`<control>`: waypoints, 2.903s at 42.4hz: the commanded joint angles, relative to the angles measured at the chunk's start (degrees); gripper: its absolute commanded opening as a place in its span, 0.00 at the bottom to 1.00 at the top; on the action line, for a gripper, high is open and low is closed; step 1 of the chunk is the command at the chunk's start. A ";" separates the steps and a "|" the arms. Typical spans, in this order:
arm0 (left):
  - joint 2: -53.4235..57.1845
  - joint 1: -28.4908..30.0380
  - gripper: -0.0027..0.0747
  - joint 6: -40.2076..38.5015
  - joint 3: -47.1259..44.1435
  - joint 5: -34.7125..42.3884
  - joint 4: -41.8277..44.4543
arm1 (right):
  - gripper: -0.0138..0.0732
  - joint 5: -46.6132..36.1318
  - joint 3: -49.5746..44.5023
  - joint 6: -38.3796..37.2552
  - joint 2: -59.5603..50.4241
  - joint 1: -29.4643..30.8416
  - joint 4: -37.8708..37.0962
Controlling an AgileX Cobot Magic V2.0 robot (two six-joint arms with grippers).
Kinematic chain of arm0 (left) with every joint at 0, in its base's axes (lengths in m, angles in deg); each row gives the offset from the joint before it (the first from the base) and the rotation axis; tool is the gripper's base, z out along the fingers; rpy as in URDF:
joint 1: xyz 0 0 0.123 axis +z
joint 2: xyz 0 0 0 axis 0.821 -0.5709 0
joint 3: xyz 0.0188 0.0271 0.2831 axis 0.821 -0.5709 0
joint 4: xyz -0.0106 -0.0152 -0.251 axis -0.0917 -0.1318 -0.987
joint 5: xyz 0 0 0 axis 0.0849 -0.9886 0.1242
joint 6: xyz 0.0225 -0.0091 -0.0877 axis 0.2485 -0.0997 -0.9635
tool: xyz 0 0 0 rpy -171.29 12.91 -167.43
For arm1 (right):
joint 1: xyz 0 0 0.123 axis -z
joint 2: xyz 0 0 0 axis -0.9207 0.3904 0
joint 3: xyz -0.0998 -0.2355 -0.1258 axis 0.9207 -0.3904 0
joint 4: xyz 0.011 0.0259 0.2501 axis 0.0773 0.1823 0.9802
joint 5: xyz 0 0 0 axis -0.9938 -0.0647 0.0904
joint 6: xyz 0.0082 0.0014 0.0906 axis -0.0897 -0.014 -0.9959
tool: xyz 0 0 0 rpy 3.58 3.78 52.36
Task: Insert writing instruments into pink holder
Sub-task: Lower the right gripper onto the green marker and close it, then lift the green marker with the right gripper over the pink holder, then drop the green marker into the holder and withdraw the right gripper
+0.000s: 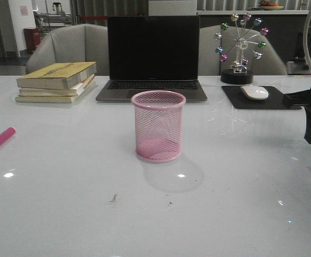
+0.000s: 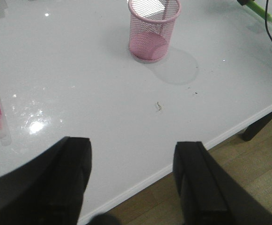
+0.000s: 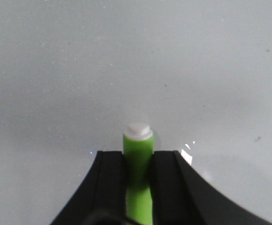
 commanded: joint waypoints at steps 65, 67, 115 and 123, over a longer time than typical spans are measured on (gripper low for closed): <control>-0.47 -0.45 0.62 -0.14 1.48 4.26 -0.67 | 0.44 -89.44 -27.80 1.61 -17.91 -36.07 6.28; -0.47 -0.45 0.62 -0.14 1.48 4.26 -0.58 | 0.47 -88.12 -27.80 1.61 -17.19 -36.07 6.28; -0.47 -0.45 0.62 -0.26 1.48 5.93 0.45 | 0.67 -10.82 -35.19 -3.35 -63.83 -35.86 -1.46; -3.87 1.52 0.63 -6.98 2.94 5.93 5.98 | 0.67 -11.32 -38.78 -3.35 -66.75 -35.86 -1.40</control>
